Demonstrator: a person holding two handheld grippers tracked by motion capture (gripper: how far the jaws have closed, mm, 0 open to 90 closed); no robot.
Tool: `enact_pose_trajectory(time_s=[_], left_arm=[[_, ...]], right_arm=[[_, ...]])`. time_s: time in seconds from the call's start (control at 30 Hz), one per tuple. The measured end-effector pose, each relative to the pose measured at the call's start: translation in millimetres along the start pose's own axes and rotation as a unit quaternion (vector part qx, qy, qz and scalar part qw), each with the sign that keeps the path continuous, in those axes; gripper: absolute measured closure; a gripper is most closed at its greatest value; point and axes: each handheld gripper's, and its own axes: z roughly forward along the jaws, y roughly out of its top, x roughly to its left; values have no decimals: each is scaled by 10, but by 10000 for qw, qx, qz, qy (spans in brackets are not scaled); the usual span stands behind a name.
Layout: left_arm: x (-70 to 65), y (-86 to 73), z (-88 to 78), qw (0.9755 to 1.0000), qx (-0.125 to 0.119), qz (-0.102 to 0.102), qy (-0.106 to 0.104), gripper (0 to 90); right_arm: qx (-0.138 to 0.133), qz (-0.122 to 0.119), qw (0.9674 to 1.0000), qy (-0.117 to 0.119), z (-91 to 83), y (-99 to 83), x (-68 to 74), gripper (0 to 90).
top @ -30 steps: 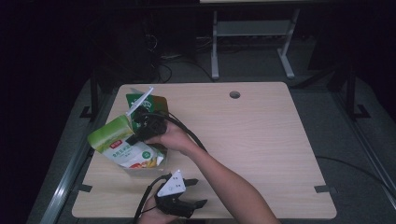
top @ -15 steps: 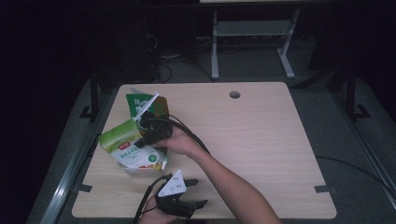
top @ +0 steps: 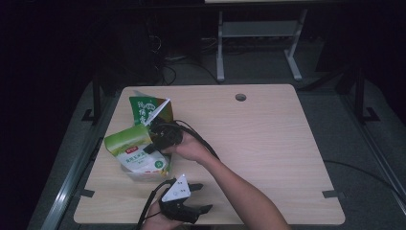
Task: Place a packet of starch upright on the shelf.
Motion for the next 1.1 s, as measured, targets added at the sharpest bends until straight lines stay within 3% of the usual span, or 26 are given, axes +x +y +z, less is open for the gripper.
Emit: enact_pose_trajectory(time_s=[0.37,0.7,0.83,0.93,1.1], left_arm=[[-3,-2,5,10000,5,-76,5,297],[-3,-8,9,10000,44,-73,14,298],[13,-11,2,9999,29,-93,40,297],[19,-9,-7,9999,34,-81,54,296],[28,-7,0,9999,17,-171,17,296]], right_arm=[[20,231,9997,80,-4,-212,-72,882],[55,221,9997,108,-7,-264,-80,869],[32,290,9996,48,-31,-276,-75,783],[-58,363,9992,169,-73,-294,-99,728],[-53,275,9996,72,-143,-312,-69,676]])
